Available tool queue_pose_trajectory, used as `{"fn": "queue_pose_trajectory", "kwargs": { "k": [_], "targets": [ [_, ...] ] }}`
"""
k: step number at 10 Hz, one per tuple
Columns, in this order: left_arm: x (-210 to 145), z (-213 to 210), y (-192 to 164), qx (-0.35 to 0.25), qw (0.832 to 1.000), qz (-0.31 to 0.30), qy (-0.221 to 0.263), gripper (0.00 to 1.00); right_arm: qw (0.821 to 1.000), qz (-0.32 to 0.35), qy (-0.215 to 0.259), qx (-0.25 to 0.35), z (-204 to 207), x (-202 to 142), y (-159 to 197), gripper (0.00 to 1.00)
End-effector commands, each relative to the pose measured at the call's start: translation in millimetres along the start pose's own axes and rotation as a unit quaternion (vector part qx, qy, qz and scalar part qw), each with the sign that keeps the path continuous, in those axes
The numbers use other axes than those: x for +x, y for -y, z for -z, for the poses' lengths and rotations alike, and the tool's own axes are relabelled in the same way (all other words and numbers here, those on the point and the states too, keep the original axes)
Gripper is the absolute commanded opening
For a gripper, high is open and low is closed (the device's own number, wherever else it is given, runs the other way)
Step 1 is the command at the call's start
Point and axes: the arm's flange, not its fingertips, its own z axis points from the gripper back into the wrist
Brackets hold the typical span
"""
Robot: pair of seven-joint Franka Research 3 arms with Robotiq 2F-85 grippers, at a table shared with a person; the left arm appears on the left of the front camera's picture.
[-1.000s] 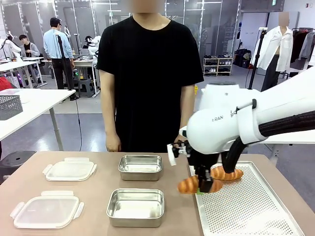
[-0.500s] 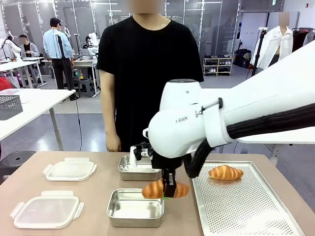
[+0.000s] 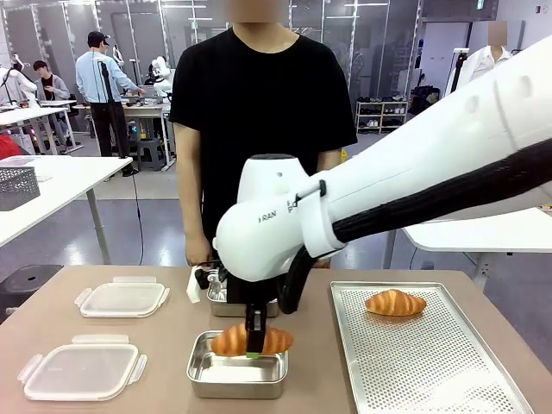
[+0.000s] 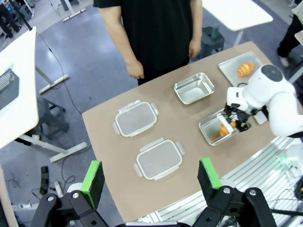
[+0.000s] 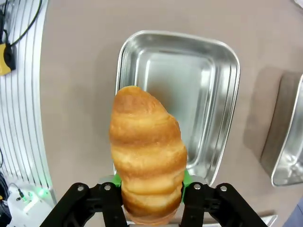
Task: Place the bread into the airtight container.
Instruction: Pick up a Butter Roll and place it into an empty Airtight Container.
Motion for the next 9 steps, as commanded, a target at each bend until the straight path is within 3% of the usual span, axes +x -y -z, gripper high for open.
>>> {"fn": "queue_pose_trajectory", "kwargs": {
  "k": [1,5,6,9],
  "targets": [
    [0,-1,0,0.0,1.0,0.0,0.001,1.0,1.0,0.02,-0.011,0.006,5,19,8,0.43],
    [0,-1,0,0.0,1.0,0.0,0.001,1.0,0.998,0.044,-0.029,0.021,28,25,23,0.43],
    [0,-1,0,0.0,1.0,0.0,0.001,1.0,0.998,0.049,-0.028,0.026,31,24,28,0.48],
    [0,-1,0,0.0,1.0,0.0,0.001,1.0,0.998,0.048,-0.031,0.026,33,25,30,0.74]
  ]
}}
